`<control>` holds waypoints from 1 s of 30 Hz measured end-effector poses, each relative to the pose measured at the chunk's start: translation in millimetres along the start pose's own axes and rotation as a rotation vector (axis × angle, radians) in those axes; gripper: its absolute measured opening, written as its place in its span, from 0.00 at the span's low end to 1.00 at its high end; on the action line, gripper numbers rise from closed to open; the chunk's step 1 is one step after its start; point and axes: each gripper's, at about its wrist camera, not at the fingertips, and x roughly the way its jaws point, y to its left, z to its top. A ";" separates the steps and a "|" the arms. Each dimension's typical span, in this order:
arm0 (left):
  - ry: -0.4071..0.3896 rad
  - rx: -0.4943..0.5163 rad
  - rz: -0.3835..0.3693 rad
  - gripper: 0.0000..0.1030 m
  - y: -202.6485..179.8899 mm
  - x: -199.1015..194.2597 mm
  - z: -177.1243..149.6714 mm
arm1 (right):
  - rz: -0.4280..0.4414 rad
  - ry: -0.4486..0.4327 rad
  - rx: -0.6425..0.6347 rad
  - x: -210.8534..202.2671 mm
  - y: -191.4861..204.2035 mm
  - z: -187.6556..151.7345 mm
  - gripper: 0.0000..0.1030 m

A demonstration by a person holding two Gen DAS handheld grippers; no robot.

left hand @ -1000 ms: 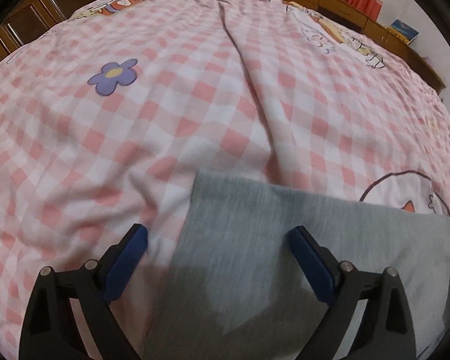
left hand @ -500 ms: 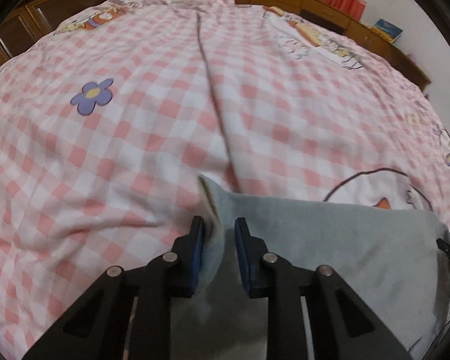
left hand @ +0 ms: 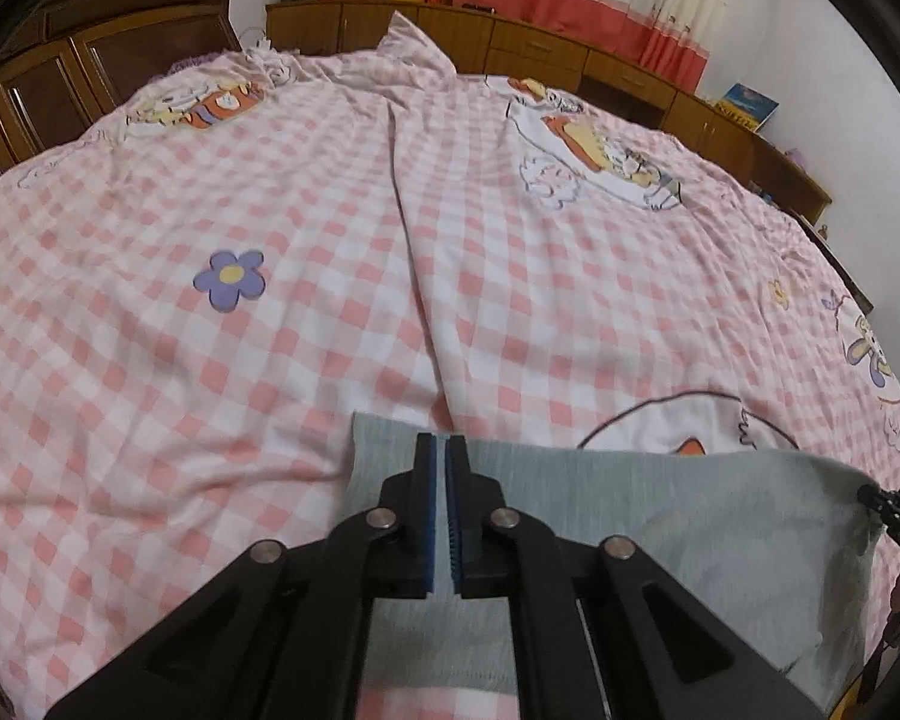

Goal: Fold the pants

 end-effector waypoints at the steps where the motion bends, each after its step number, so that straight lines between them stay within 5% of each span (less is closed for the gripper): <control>1: 0.020 0.003 0.025 0.10 1.2 3.9 -1.7 | 0.002 0.005 -0.007 0.7 0.8 -1.3 0.06; 2: 0.047 0.017 0.065 0.15 1.2 10.4 -3.6 | 0.002 0.010 -0.013 3.4 2.1 -2.1 0.06; 4: 0.070 0.027 0.101 0.40 3.4 17.7 -8.2 | 0.003 0.024 -0.019 10.7 2.5 -4.2 0.06; 6: 0.085 0.029 0.117 0.49 7.7 27.4 -14.4 | 0.004 0.042 -0.018 20.5 1.4 -5.3 0.06; 12: 0.141 0.033 0.085 0.50 14.2 61.3 -14.8 | -0.052 0.155 -0.042 65.5 -4.7 -8.3 0.18; 18: 0.144 0.027 0.033 0.54 9.4 77.2 -16.6 | -0.062 0.136 -0.087 80.4 0.5 -3.5 0.21; 20: 0.129 0.052 0.041 0.51 5.6 76.9 -17.1 | -0.055 0.133 -0.073 81.3 -1.1 -4.1 0.21; 22: 0.128 0.063 0.043 0.15 2.8 75.8 -16.8 | -0.048 0.132 -0.068 79.5 -1.6 -4.7 0.21; 23: 0.129 0.064 0.049 0.10 2.1 75.2 -15.7 | -0.044 0.131 -0.066 79.0 -0.9 -4.4 0.16; 25: 0.120 0.050 0.042 0.06 2.8 69.7 -12.7 | -0.025 0.125 -0.063 74.2 -0.2 -4.7 0.05; 30: 0.067 0.019 0.002 0.05 6.1 31.9 -4.5 | -0.029 0.056 -0.045 43.2 0.3 -2.6 0.04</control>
